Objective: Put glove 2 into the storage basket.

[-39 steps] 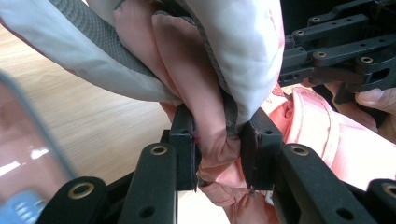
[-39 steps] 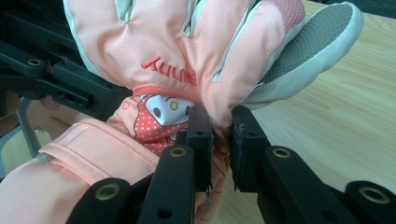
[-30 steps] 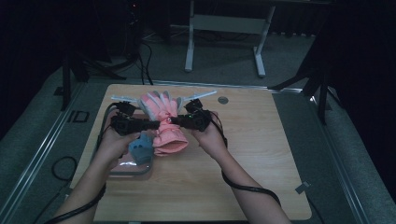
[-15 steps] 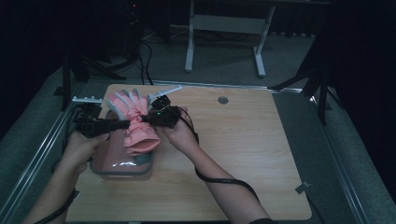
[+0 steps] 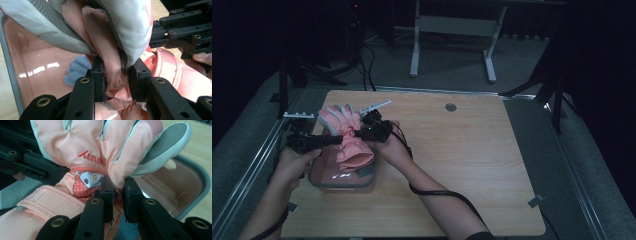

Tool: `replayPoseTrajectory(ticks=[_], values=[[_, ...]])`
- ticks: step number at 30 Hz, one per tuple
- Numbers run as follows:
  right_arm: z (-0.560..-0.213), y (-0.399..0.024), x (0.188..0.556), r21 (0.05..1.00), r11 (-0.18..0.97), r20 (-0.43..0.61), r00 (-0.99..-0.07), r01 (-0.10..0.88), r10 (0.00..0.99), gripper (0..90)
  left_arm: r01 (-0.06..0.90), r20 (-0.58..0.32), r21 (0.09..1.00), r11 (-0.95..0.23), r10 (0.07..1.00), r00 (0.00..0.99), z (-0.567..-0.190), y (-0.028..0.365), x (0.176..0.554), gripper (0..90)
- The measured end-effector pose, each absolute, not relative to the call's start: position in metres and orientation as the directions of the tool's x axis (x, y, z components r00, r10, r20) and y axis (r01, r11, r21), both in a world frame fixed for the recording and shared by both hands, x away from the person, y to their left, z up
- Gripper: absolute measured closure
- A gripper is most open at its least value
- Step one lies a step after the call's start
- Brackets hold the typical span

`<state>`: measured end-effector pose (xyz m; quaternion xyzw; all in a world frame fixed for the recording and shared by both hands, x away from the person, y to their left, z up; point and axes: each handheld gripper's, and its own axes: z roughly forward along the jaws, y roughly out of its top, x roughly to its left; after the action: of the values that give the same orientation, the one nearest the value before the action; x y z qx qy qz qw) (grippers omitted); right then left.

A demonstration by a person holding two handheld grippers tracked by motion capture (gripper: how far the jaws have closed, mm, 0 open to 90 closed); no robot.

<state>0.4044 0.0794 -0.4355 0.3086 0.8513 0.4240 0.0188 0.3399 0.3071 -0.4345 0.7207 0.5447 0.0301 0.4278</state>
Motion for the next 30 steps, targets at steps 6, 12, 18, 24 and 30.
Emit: replayPoseTrajectory(ticks=[6, 12, 18, 24, 30], values=[[-0.462, 0.084, 0.405, 0.692, 0.482, 0.230, -0.797, 0.537, 0.558, 79.6, 0.794, -0.449, 0.607, -0.043, 0.805, 0.387, -0.463, 0.308, 0.344, 69.5], [-0.478, 0.083, 0.403, 0.657, 0.497, 0.239, -0.782, 0.567, 0.576, 79.6, 0.825, -0.471, 0.563, -0.048, 0.802, 0.367, -0.477, 0.305, 0.347, 68.9], [-0.485, 0.085, 0.404, 0.622, 0.513, 0.246, -0.769, 0.592, 0.590, 79.4, 0.836, -0.416, 0.543, -0.075, 0.841, 0.346, -0.480, 0.297, 0.349, 68.0], [-0.491, 0.086, 0.409, 0.595, 0.516, 0.264, -0.756, 0.616, 0.599, 77.0, 0.855, -0.329, 0.509, -0.101, 0.895, 0.302, -0.481, 0.288, 0.352, 63.4], [-0.488, 0.084, 0.412, 0.618, 0.494, 0.251, -0.749, 0.611, 0.613, 69.7, 0.838, -0.210, 0.533, -0.118, 0.941, 0.266, -0.480, 0.284, 0.351, 54.0]])
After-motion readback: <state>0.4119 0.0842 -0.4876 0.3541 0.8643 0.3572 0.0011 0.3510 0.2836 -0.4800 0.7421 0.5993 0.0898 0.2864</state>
